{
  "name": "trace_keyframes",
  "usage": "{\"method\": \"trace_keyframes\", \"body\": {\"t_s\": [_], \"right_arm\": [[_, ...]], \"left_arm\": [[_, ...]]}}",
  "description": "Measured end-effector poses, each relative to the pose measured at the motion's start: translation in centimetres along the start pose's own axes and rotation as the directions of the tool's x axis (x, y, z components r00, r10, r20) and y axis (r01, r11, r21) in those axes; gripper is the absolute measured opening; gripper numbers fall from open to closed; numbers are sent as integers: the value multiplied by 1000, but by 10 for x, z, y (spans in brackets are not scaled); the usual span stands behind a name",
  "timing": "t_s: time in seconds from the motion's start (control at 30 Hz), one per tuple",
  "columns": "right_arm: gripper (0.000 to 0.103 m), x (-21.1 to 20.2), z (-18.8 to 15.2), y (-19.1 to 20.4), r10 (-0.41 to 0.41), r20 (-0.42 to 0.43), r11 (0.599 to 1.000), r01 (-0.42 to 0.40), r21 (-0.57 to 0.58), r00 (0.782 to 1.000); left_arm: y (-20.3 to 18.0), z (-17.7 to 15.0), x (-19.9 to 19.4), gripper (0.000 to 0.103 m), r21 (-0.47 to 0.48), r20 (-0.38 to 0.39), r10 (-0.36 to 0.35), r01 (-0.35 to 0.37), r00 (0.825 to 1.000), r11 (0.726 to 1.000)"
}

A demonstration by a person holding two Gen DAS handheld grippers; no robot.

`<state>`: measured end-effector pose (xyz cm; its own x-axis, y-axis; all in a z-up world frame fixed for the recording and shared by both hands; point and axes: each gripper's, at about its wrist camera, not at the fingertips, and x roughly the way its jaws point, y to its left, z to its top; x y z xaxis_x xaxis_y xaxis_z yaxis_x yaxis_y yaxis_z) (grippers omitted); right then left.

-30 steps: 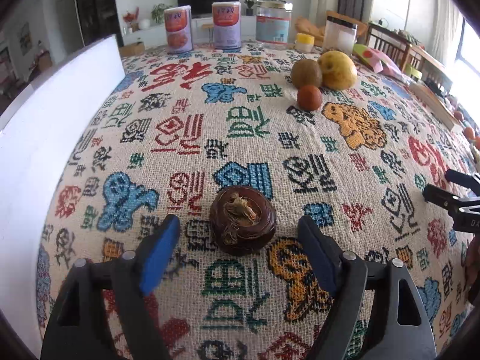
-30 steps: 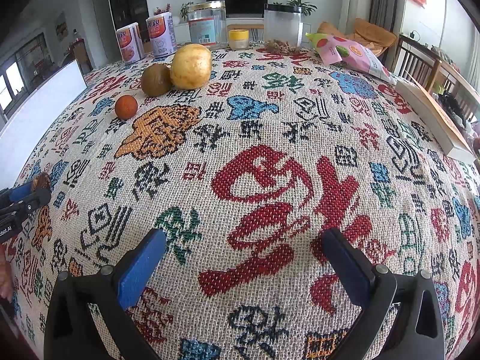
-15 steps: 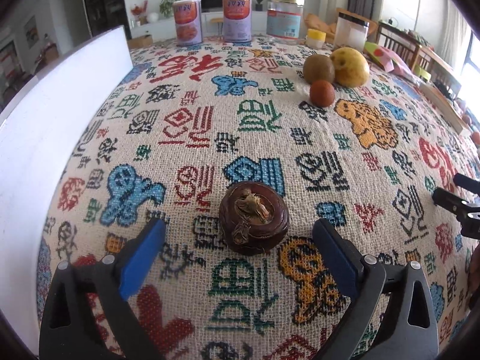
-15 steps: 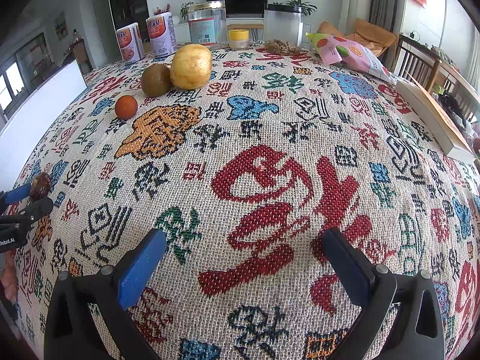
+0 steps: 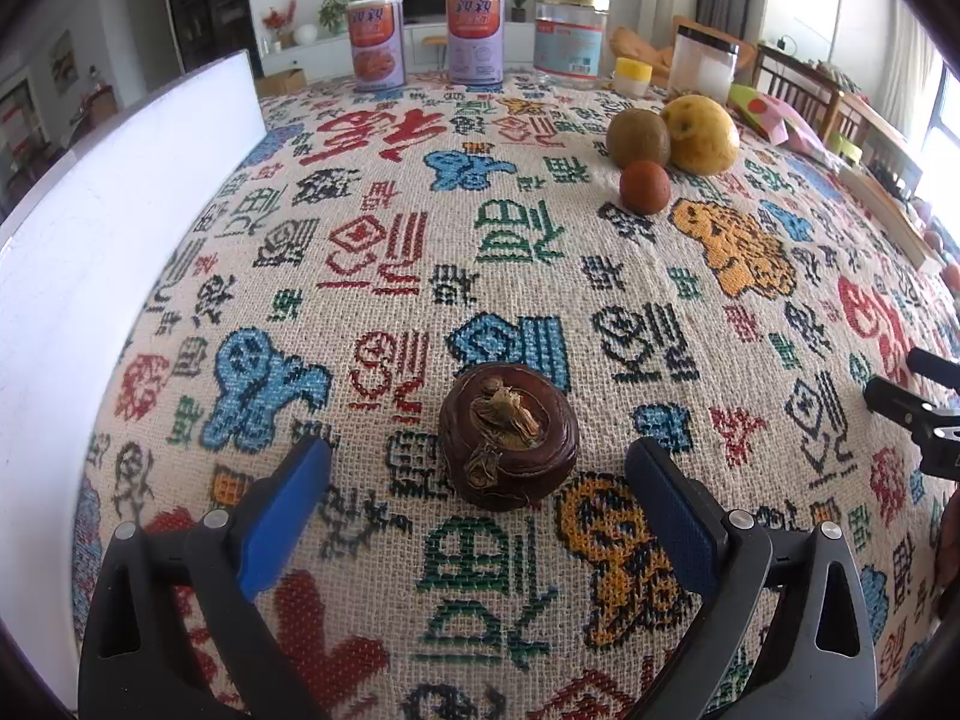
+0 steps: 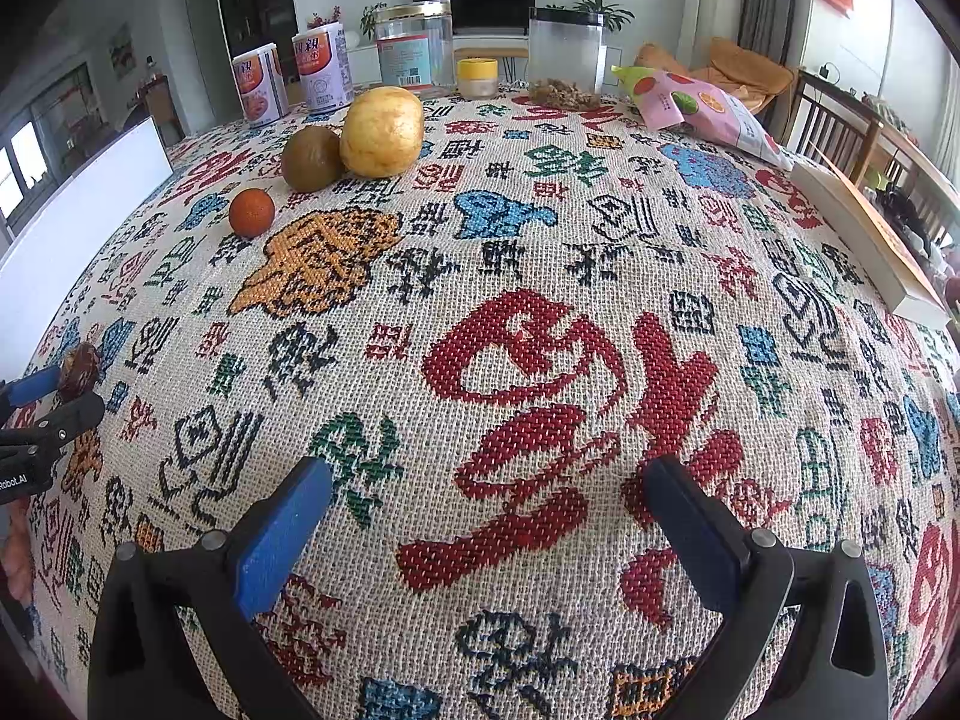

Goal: Organize fruits
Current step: 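Lift the brown fruit with the left tool, then close the right tool around the yellow apple while the left tool holds the brown fruit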

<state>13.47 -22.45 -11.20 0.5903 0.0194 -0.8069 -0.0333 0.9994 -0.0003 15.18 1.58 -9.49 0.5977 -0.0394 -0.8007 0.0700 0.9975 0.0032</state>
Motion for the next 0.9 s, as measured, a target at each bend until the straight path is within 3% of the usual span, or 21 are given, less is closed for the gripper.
{"method": "trace_keyframes", "body": {"t_s": [0.07, 0.17, 0.27, 0.33, 0.47, 0.57, 0.6, 0.67, 0.7, 0.73, 0.8, 0.87, 0.9], "right_arm": [[103, 0, 1, -1, 14, -4, 1000, -14, -13, 1000], [102, 1, 21, -1, 111, -2, 985, -110, -129, 994], [102, -10, 67, 6, 122, 122, 952, -82, -294, 985], [102, -6, 100, 19, 144, 141, 908, -74, -412, 980], [101, 31, 150, 69, 105, 75, 751, -30, -660, 992], [96, 66, 159, 107, 27, 81, 574, 51, -818, 996], [94, 77, 160, 115, -1, 91, 532, 78, -843, 996], [88, 98, 166, 122, -41, 60, 506, 73, -859, 997], [70, 106, 167, 122, -59, 39, 508, 64, -859, 997], [69, 110, 171, 118, -68, 25, 536, 58, -842, 997], [69, 108, 185, 101, -34, -28, 686, 3, -728, 999], [69, 103, 195, 70, 67, -96, 837, -108, -536, 993], [69, 99, 195, 52, 129, -115, 890, -166, -425, 985]], "left_arm": [[0, 0, 0, 100, 0, 0, 0, 0, 1000, 1000], [1, 0, 0, 100, -1, 0, 0, 0, 1000, 1000], [1, 0, 0, 100, -1, 0, -1, 1, 1000, 1000], [1, 0, 0, 100, -1, 0, -1, 1, 1000, 1000], [1, 0, 0, 100, 0, 0, 0, 0, 1000, 1000], [1, 0, 0, 100, 0, 0, 0, 0, 1000, 1000], [1, 0, 0, 100, -1, 1, 0, 0, 1000, 1000], [1, 0, 0, 100, -1, 1, -1, 1, 1000, 1000], [1, -1, 0, 100, -1, 1, -1, 1, 1000, 1000], [1, 0, 0, 100, -1, 1, -1, 1, 1000, 1000], [1, -1, 0, 100, -1, 0, 0, 0, 1000, 1000], [1, 0, 0, 100, 0, 1, 0, 0, 1000, 1000], [1, -1, 0, 100, 0, 1, 0, 0, 1000, 1000]]}}
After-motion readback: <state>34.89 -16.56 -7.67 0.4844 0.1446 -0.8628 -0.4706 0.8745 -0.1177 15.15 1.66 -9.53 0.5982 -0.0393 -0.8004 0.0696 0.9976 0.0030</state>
